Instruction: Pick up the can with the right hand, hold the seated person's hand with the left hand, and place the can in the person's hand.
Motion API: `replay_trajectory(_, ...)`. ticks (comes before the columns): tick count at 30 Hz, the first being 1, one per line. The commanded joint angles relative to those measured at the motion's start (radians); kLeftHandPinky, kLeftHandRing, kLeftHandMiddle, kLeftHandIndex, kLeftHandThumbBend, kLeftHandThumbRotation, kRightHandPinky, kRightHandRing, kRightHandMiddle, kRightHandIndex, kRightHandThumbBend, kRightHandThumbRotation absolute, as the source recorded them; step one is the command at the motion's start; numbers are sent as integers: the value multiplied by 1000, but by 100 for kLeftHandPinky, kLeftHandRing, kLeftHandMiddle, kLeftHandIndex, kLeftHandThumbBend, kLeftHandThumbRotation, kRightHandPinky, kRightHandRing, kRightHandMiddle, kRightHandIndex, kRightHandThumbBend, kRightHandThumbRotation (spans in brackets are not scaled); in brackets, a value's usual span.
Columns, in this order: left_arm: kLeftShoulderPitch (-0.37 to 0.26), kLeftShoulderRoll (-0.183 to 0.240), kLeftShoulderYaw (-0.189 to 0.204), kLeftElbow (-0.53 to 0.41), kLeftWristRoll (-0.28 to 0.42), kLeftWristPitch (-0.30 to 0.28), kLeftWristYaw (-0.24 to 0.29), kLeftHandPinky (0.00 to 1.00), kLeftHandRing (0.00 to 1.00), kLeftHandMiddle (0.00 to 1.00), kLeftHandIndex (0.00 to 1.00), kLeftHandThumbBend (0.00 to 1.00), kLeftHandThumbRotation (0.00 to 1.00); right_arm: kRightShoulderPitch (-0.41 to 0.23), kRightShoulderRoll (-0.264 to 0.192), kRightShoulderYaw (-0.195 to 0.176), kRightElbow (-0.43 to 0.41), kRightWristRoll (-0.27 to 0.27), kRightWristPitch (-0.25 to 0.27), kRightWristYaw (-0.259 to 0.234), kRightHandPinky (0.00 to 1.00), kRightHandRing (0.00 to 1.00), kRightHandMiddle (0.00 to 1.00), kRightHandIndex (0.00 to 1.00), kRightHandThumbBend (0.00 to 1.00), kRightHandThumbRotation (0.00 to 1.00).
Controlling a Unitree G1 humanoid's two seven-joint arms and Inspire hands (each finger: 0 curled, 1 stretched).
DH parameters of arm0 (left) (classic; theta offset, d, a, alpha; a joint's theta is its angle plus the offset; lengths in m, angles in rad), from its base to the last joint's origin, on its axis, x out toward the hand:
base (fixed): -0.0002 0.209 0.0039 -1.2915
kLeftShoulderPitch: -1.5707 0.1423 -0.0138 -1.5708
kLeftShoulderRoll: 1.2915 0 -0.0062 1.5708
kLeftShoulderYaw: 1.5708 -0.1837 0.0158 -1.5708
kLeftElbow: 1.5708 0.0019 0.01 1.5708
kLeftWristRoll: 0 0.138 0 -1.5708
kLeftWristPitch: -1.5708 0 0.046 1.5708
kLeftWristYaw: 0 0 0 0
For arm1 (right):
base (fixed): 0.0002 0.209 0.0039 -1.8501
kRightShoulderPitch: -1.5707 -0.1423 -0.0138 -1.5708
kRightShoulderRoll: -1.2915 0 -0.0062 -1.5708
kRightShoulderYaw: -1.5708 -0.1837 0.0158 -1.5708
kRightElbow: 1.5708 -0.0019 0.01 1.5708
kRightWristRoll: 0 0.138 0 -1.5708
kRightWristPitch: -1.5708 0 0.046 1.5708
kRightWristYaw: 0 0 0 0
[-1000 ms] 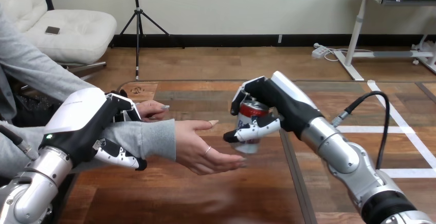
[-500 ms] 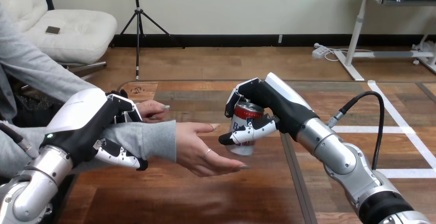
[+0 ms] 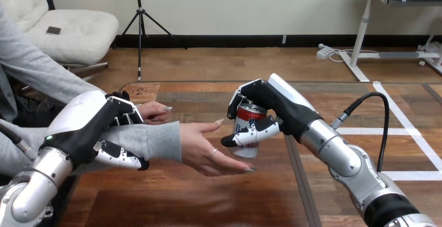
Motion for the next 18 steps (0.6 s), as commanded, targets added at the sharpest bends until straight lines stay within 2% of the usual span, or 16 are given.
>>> replay_trajectory(1,-67,3,33,-84,-33,13,-3,28,32,40,45,84,0,-104,10,-7,-52,18,-30,-3,23,25,33,42,79,0)
replay_trajectory(18,-61,9,32,-102,-46,25,-18,29,33,40,46,86,0,-96,21,-3,-61,18,-37,-4,19,21,31,41,78,0)
